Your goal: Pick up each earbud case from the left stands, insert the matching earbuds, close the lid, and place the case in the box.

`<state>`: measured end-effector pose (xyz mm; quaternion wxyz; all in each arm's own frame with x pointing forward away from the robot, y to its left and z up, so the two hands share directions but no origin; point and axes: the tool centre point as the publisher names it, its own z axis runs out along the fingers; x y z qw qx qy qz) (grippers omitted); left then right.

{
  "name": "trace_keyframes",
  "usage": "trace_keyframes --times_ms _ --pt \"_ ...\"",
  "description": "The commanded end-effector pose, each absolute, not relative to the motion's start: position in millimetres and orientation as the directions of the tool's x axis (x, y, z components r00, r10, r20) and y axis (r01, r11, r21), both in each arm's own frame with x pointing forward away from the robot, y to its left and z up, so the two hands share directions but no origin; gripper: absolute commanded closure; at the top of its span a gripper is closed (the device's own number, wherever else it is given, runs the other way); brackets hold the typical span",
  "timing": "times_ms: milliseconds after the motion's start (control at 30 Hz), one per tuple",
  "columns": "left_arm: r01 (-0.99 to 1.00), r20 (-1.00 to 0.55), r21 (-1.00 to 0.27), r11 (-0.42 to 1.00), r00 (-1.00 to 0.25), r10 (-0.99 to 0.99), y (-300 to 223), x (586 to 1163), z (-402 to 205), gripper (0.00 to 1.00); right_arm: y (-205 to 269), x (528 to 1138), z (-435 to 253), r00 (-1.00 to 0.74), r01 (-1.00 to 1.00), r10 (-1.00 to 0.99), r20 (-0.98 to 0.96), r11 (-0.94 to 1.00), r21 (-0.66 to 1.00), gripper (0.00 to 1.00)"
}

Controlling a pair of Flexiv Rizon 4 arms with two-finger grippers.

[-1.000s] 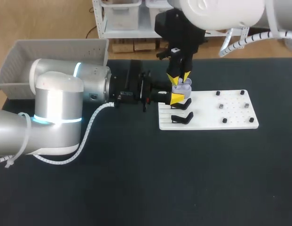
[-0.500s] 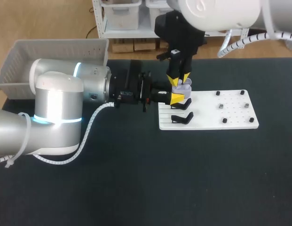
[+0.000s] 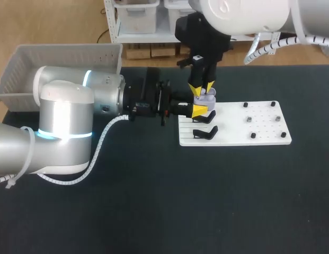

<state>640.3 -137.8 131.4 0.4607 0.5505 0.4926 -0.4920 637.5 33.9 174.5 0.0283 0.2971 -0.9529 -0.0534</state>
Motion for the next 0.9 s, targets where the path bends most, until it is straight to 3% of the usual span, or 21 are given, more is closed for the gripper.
trace_keyframes --times_ms 33,700,733,767,800,833,900 --pt "0.996 -0.996 0.026 -0.086 0.033 0.086 -137.5 639.1 130.6 1.0 32.6 638.4 172.7 -0.822 -0.562 -0.569 0.024 0.818 0.121 1.0" --pt "0.996 -0.996 0.026 -0.086 0.033 0.086 -137.5 639.1 130.6 1.0 36.1 641.0 163.5 -0.817 -0.569 -0.576 0.033 0.814 0.118 1.0" --pt "0.996 -0.996 0.026 -0.086 0.033 0.086 -137.5 639.1 130.6 1.0 35.7 640.8 163.5 -0.818 -0.568 -0.574 0.029 0.814 0.119 0.93" --pt "0.996 -0.996 0.026 -0.086 0.033 0.086 -137.5 639.1 130.6 1.0 35.1 640.1 164.5 -0.817 -0.569 -0.576 0.022 0.813 0.123 0.68" --pt "0.996 -0.996 0.026 -0.086 0.033 0.086 -137.5 639.1 130.6 1.0 34.8 639.1 166.0 -0.815 -0.573 -0.579 0.016 0.81 0.126 0.55" --pt "0.996 -0.996 0.026 -0.086 0.033 0.086 -137.5 639.1 130.6 1.0 34.7 637.7 168.1 -0.81 -0.58 -0.586 0.009 0.804 0.133 0.03" --pt "0.996 -0.996 0.026 -0.086 0.033 0.086 -137.5 639.1 130.6 1.0 33.8 634.8 173.0 -0.807 -0.584 -0.59 0.008 0.8 0.139 0.0"
